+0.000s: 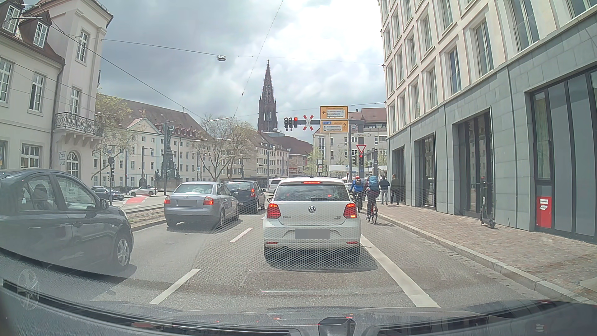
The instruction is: Follow the waypoints while adhering to traffic rules and regulations
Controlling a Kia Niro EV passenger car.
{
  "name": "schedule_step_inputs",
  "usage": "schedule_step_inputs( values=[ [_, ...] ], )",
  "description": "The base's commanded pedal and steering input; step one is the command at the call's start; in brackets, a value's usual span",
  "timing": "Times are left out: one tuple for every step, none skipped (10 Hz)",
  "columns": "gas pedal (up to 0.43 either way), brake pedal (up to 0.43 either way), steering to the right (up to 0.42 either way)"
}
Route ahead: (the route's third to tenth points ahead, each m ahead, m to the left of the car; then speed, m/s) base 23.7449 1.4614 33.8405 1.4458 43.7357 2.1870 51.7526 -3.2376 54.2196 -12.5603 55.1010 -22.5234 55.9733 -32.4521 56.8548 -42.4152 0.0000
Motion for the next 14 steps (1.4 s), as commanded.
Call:
schedule_step_inputs(
  values=[
    [0.000, 0.232, -0.006],
    [0.000, 0.232, -0.007],
    [0.000, 0.232, -0.007],
    [0.000, 0.232, -0.007],
    [0.000, 0.232, -0.007],
    [0.000, 0.232, -0.007],
    [0.000, 0.232, -0.007],
    [0.000, 0.232, -0.008],
    [0.000, 0.232, -0.007],
    [0.000, 0.232, -0.008],
    [0.000, 0.232, -0.008],
    [0.000, 0.232, -0.008],
    [0.000, 0.232, -0.008],
    [0.000, 0.232, -0.009]
  ],
)
